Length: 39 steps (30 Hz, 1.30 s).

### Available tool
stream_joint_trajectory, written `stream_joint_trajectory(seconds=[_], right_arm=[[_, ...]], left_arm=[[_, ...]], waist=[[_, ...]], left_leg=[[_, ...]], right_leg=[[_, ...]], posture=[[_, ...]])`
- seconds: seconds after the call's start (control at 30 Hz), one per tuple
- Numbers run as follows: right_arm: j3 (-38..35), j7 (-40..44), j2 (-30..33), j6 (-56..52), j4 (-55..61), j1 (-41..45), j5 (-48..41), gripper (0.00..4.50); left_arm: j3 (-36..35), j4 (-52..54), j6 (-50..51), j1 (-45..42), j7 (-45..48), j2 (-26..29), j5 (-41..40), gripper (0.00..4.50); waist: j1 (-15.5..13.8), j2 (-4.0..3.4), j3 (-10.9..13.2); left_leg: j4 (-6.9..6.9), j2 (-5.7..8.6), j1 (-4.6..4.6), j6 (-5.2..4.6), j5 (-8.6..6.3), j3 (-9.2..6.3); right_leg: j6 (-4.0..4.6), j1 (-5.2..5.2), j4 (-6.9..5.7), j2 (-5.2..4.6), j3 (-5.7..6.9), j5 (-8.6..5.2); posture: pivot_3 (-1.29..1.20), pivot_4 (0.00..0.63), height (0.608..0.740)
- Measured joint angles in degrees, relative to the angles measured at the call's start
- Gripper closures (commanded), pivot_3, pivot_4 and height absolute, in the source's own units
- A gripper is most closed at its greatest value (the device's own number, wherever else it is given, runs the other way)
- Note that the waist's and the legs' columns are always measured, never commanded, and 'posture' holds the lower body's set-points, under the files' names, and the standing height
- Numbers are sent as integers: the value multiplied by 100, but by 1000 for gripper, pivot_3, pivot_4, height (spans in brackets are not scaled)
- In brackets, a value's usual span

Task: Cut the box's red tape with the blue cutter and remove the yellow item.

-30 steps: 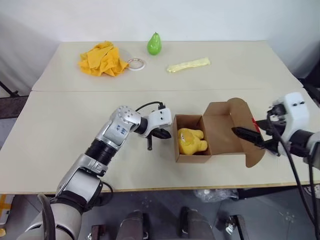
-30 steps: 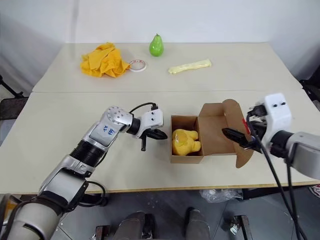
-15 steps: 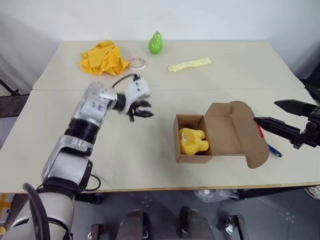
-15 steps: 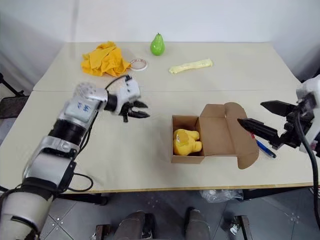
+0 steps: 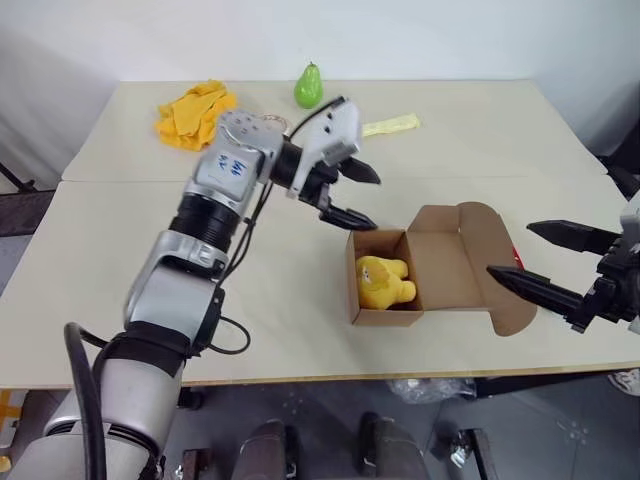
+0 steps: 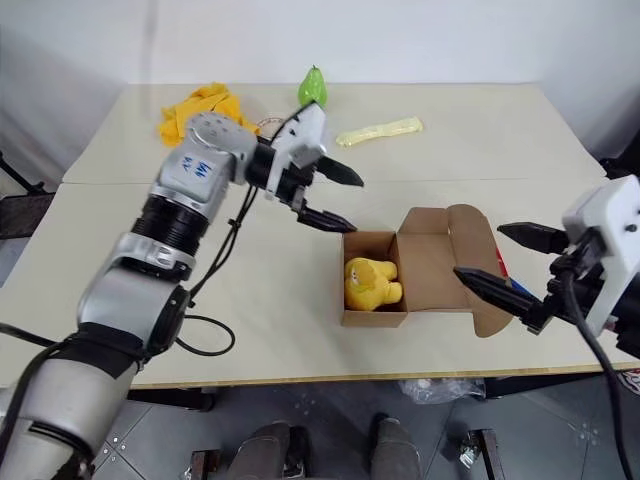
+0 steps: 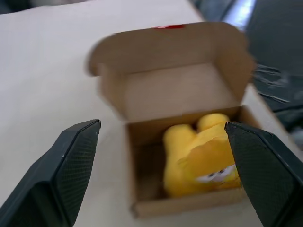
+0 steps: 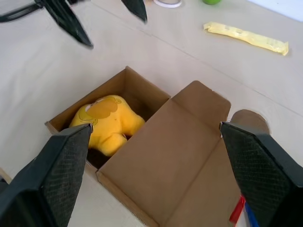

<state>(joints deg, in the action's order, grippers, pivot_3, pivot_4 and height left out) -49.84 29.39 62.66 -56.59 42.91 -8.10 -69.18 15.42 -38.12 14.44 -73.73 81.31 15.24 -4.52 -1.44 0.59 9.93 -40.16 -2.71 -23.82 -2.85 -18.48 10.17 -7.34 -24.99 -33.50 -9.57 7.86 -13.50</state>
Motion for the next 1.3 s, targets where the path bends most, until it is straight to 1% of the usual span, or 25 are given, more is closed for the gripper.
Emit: stream_joint_trajectory(seconds=[0.13,0.33,0.6,0.7,0.83,0.93,1.1,1.2,1.3], right_arm=[[-291,-152,-159,-91,331,-303,-139,0],[-479,-427,-376,-86,624,-677,-213,0],[-490,-777,-547,53,804,-909,-308,0],[-490,-847,-547,103,848,-934,-341,0],[-490,-876,-546,162,838,-969,-355,0],[-489,-876,-533,172,814,-968,-354,0],[-458,-847,-443,189,703,-893,-303,0],[-449,-776,-381,216,603,-838,-261,0],[-447,-708,-344,266,596,-805,-221,0]], left_arm=[[544,488,46,205,86,-216,190,30],[1059,199,-206,218,-394,-446,855,30],[1612,38,-625,276,-439,-609,1435,30],[1673,-48,-755,325,-510,-668,1519,567],[1687,-93,-858,354,-632,-708,1616,1687],[1679,-129,-890,358,-683,-733,1619,2616],[1543,-214,-862,358,-689,-775,1557,3999],[1317,-206,-689,357,-616,-817,1353,4492],[1102,-85,-524,340,-534,-834,1143,4492]], waist=[[-10,0,0],[-7,1,0],[-14,1,0],[-8,1,0],[-11,1,0],[-11,1,0],[-11,1,0],[-10,1,1],[-7,1,1]], left_leg=[[-17,1,-15,0,0,-3],[-28,-2,-18,-8,-4,-8],[-36,-2,-32,-8,-3,-8],[-45,-4,-32,-11,-5,-8],[-64,-7,-34,-15,-8,-11],[-82,-9,-36,-21,-14,-11],[-89,-8,-36,-23,-15,-11],[-88,-8,-38,-23,-15,-11],[-88,-8,-38,-22,-15,-11]], right_leg=[[0,-10,-5,0,-1,0],[0,-10,-12,0,-3,0],[0,-25,-18,-1,-3,0],[0,-25,-23,-1,-5,0],[2,-25,-23,-1,-7,-1],[3,-24,-24,-2,-9,-1],[3,-24,-29,-4,-11,-1],[2,-25,-31,-4,-10,-1],[2,-25,-33,-4,-10,-1]], posture=[[0,150,740],[0,150,740],[0,150,740],[0,150,740],[0,150,740],[0,150,740],[0,150,740],[0,150,740],[0,150,740]])
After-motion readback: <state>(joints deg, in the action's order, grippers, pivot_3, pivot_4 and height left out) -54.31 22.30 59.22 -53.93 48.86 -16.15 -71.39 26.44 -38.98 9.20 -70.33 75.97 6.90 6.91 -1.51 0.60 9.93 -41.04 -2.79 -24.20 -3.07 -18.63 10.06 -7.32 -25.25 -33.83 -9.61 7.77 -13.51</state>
